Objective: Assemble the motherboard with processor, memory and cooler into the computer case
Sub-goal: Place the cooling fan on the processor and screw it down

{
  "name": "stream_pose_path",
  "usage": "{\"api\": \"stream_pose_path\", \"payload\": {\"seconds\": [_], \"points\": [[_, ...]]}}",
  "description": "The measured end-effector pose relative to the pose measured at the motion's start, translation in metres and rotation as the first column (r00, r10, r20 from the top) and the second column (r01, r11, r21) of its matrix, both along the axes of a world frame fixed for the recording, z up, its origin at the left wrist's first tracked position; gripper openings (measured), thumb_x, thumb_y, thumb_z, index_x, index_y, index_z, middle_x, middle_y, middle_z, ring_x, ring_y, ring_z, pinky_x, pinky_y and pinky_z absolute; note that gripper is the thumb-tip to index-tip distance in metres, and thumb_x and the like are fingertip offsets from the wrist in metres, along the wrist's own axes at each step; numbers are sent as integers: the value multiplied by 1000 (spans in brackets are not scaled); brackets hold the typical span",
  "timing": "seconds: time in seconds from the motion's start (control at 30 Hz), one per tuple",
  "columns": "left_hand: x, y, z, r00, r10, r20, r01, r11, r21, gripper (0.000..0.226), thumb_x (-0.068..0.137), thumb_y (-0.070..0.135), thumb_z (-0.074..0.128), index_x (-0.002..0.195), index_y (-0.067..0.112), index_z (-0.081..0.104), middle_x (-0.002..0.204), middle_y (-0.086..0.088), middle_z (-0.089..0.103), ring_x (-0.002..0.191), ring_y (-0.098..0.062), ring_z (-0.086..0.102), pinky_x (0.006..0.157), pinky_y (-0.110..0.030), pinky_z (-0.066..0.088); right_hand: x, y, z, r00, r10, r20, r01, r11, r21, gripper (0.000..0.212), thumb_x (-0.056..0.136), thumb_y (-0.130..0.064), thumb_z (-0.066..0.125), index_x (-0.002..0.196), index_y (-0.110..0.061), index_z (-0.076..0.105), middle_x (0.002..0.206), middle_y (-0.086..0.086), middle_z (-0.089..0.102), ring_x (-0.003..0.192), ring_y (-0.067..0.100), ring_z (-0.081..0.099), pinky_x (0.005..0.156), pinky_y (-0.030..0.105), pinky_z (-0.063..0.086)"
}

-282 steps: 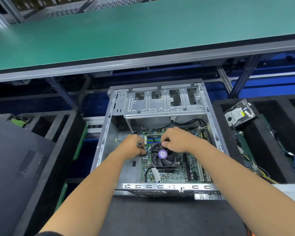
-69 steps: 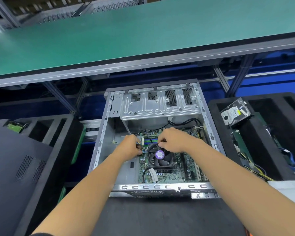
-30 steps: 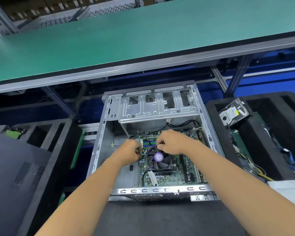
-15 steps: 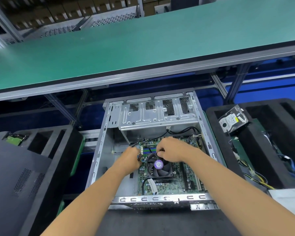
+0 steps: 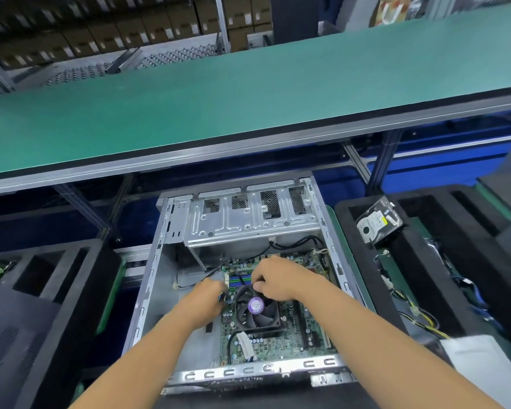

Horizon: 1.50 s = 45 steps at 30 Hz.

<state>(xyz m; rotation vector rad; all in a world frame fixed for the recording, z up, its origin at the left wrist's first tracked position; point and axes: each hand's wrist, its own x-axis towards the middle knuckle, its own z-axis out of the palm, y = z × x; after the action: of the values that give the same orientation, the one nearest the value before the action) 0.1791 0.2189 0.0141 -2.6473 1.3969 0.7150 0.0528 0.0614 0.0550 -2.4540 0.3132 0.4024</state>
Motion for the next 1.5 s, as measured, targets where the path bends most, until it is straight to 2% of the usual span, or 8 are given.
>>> {"api": "stream_pose_path", "payload": {"seconds": [0.07, 0.17, 0.43, 0.6, 1.07, 1.23, 1.33, 1.5], "points": [[-2, 1, 4, 1000, -15, 2, 15, 1000, 7, 17, 90, 11, 56, 104, 10, 65, 105, -11, 63, 93, -27, 58, 79, -38, 50, 0, 0, -1, 1000, -1, -1, 1, 1000, 4, 21, 99, -18, 52, 93, -10, 71, 80, 1, 64, 67, 12, 54, 70, 32, 48], [-5, 1, 12, 1000, -9, -27, 9, 1000, -19, 19, 89, 11, 57, 106, 10, 66, 103, -12, 63, 96, -29, 57, 80, -38, 50, 1, 1, 1, 1000, 3, 5, -3, 1000, -16, 36, 97, -15, 52, 63, -23, 54, 60, -13, 47, 54, 4, 41, 56, 26, 36], [3, 12, 10, 986, 71, -152, -90, 988, -122, 30, 84, 2, 61, 111, 13, 64, 105, -8, 60, 95, -25, 56, 75, -28, 43, 5, 1, -6, 1000, 15, 3, -15, 999, -35, 20, 97, -20, 53, 80, -24, 63, 80, -5, 64, 75, 19, 60, 69, 33, 47], [5, 10, 10, 981, 108, -162, -131, 981, -141, 21, 85, 14, 69, 103, 6, 65, 97, -10, 60, 84, -25, 56, 71, -29, 44, 6, -2, -9, 1000, 0, 9, 0, 1000, -24, 18, 96, -21, 54, 82, -24, 66, 76, -10, 62, 71, 13, 56, 69, 32, 45], [1, 5, 13, 997, 36, -74, -45, 991, -127, 21, 88, 15, 63, 103, 2, 67, 99, -16, 63, 97, -33, 56, 73, -36, 48, 8, -3, -11, 1000, 1, 17, -1, 1000, -16, 19, 97, -20, 54, 82, -22, 66, 73, -11, 60, 66, 12, 54, 65, 30, 45], [-1, 4, 16, 998, 8, -61, -15, 995, -102, 18, 89, 12, 60, 102, 3, 68, 99, -16, 64, 86, -30, 58, 63, -29, 43, 7, -3, -10, 1000, 3, 19, -2, 1000, -21, 17, 97, -21, 54, 86, -21, 68, 70, -15, 55, 64, 5, 50, 63, 27, 38], [-1, 3, 14, 998, -1, -62, -5, 995, -97, 20, 87, 10, 57, 103, 5, 68, 98, -14, 65, 77, -27, 57, 61, -31, 43, 6, -2, -8, 1000, 11, 14, -10, 999, -37, 18, 98, -21, 54, 91, -17, 70, 72, -11, 58, 66, 7, 52, 66, 28, 40], [1, 2, 11, 996, 26, -87, -36, 992, -117, 19, 84, 12, 61, 100, 5, 68, 98, -13, 64, 88, -28, 58, 73, -35, 50, 4, -1, -6, 1000, 15, 7, -15, 998, -54, 21, 96, -19, 54, 84, -12, 69, 80, 4, 68, 71, 21, 59, 71, 38, 51]]}}
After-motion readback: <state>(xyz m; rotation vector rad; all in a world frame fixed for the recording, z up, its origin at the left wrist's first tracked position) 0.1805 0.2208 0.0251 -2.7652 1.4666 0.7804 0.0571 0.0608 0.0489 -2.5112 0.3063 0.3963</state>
